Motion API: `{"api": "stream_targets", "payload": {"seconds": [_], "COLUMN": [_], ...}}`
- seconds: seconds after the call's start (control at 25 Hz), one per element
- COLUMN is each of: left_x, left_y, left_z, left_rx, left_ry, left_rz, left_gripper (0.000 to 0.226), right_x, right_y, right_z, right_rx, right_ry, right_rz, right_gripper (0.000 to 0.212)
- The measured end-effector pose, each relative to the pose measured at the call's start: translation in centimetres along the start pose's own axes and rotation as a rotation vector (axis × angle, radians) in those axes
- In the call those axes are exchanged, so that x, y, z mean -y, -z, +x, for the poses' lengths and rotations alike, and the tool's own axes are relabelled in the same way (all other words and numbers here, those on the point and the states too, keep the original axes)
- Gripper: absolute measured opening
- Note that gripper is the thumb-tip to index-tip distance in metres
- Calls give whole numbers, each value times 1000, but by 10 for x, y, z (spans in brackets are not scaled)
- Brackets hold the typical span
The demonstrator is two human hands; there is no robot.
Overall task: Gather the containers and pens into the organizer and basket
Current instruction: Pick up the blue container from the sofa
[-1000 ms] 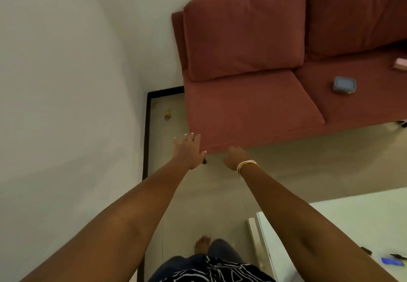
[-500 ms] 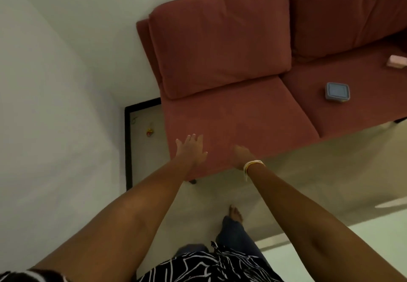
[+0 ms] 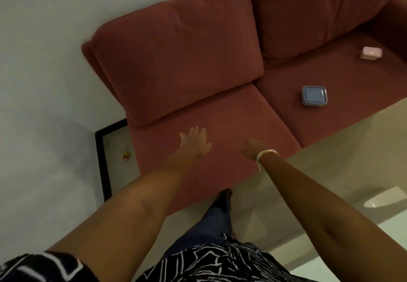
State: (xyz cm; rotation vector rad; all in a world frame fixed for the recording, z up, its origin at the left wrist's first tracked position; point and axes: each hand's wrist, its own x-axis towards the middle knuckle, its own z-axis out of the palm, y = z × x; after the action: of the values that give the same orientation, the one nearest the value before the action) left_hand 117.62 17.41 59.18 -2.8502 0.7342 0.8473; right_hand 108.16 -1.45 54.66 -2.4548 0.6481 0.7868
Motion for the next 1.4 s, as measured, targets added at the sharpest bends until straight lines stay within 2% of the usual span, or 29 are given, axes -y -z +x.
{"api": "stream_targets", "payload": {"seconds": [0.24,0.44,0.8,0.96,1.08,1.16,1.4], "left_x": [-57,-112,-267,-345,-382,-396,-404], "left_y": [43,72,49,39,32,24,-28], "left_z": [79,131,200,230,261,287,356], "left_rx": [40,56,124,228,242,239,176], "left_ry": [-79,-80,146,137,152,154,168], "left_rz": [25,-9,-282,-377,-450,-500,-576], "left_gripper": [66,63,60,55,52,56,56], "right_x": [-44,-88,-230,-296,-332,-350,-369], "right_y": [54,95,180,210,217,212,179], "right_z": [51,91,159,183,208,231,313], "right_rx": [-6,54,135,132,90,40,-197], "right_ry": [-104,-99,-28,-49,-85,-145,-440], "right_rz": [8,5,-31,-31,11,75,563], "right_gripper": [43,41,43,42,37,39,55]}}
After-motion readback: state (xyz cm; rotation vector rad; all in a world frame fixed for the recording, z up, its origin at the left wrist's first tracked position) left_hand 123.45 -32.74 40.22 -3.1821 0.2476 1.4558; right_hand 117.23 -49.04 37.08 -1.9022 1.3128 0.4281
